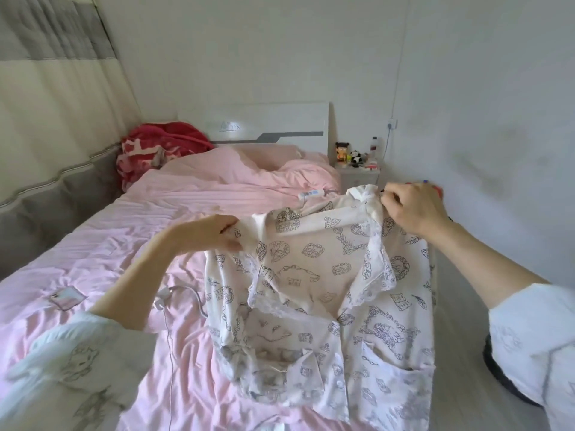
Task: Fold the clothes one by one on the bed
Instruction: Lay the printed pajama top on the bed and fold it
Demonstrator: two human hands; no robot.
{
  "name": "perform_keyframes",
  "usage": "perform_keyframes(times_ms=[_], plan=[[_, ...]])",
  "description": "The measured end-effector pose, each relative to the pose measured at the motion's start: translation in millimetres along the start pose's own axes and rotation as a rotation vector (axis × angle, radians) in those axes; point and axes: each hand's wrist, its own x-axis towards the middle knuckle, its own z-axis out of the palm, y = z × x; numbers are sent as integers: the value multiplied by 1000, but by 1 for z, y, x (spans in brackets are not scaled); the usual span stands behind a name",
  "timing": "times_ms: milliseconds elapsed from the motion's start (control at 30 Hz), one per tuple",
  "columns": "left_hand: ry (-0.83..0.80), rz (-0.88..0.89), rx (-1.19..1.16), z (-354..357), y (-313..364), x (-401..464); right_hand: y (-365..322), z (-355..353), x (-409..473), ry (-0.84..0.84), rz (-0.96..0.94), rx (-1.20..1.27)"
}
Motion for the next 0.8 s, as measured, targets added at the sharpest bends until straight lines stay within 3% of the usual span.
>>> perform_keyframes(times_ms=[67, 167, 267, 433, 567, 800], plan=[[-1, -25, -21, 5, -13, 9, 5, 15, 5, -147, 22, 61], [205, -51, -66, 14, -30, 29, 7, 43, 19, -330, 47, 45], [370, -110, -162, 18, -56, 58, 8, 77, 38, -320, 124, 173], [481, -323, -274, 11, -106, 128, 29, 152, 88, -240, 316, 472], [472, -353, -264, 15, -160, 210, 53, 249, 147, -233, 407, 524], [482, -464, -254, 47, -251, 356, 97, 437, 216, -406, 439, 410]])
